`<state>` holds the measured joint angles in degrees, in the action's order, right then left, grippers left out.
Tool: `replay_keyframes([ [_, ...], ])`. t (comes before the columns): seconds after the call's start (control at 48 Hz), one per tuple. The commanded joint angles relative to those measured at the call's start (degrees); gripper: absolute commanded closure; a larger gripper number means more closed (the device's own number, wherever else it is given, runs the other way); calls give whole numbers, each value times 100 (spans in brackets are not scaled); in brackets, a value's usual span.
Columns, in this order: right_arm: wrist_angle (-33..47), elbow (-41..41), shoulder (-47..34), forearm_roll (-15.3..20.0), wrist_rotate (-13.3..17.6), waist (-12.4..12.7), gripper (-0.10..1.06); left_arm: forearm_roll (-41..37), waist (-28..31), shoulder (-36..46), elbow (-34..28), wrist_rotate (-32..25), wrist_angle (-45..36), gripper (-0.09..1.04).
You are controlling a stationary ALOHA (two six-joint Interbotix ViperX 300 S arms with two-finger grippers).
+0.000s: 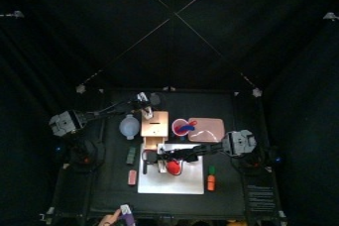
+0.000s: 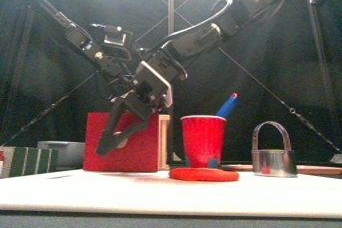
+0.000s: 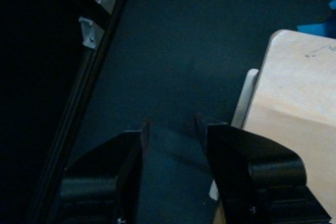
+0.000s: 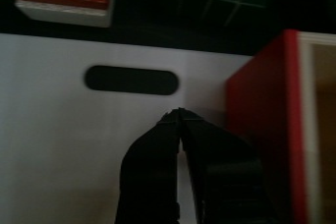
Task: Get the cutter from the drawer then cut the dough then place the extra dough in the bowl
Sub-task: Cut the dough
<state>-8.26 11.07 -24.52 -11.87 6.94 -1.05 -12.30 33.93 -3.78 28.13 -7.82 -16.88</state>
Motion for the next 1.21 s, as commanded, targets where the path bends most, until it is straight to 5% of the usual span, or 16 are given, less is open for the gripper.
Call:
replay_keyframes([
  [0.021, 0, -149, 132, -246, -35, 211, 84, 9, -9, 18, -105, -9, 26, 14],
  [0.271, -70, -316, 105, -703, -9, 571, 84, 9, -18, -18, -123, -9, 62, 14],
  [0.708, -211, -527, 105, -976, -26, 870, 84, 44, -18, -26, -88, 9, 167, 14],
  [0.917, -220, -571, 202, -949, 9, 773, 84, 44, -9, 0, -97, 26, 255, 14],
  [1.208, -255, -404, 791, -545, 44, 53, 84, 88, 176, 237, -141, 79, 571, 14],
])
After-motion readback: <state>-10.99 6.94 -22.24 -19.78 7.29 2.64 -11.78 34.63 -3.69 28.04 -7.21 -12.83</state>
